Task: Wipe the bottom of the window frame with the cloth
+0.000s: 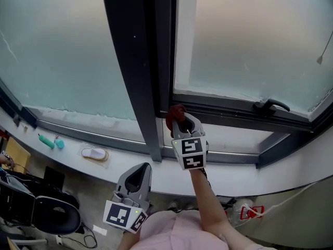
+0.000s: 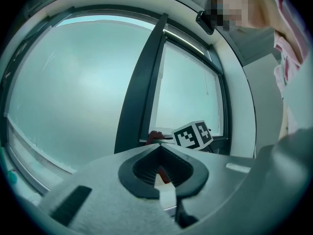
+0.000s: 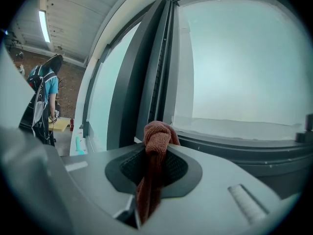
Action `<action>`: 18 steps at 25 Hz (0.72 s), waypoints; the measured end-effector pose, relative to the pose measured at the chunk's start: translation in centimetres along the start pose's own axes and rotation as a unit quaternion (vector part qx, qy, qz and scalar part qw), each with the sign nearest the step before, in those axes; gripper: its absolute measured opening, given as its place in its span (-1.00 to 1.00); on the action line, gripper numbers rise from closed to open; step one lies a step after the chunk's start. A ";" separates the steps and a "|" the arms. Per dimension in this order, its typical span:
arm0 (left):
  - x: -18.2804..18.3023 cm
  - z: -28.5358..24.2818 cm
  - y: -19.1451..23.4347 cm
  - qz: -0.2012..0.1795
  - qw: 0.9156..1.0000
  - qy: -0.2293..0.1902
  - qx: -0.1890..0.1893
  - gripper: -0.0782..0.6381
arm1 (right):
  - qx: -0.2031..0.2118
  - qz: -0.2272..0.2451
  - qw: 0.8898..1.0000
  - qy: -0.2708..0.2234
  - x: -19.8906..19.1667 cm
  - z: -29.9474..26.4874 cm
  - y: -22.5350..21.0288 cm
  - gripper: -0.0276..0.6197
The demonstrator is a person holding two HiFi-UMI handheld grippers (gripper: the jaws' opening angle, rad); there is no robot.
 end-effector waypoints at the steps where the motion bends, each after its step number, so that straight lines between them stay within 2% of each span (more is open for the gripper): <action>1: 0.0 0.0 0.0 0.000 1.000 0.000 -0.001 -0.79 | -0.006 0.002 1.000 0.000 0.0 0.2 -0.2 -0.73; 5: -0.1 -0.3 -0.6 -0.002 1.000 0.002 -0.009 -0.79 | -0.031 0.019 0.999 0.003 -0.3 1.1 -1.1 -0.73; 10: -0.1 -1.1 -1.7 -0.003 1.000 0.003 -0.019 -0.79 | -0.046 0.018 0.999 0.004 -0.8 2.3 -2.8 -0.73; 18: -0.2 -3.7 -5.6 -0.003 0.999 0.003 -0.038 -0.79 | -0.048 0.011 0.999 0.010 -1.5 5.2 -7.0 -0.73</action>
Point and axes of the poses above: the fingertips, and each gripper's own axes: z backward along the fingers, y to its left, x out of its top, the point moved 9 cm from there along z, backward along the fingers, and after that the axes turned 1 degree about y, right-handed, at the moved point
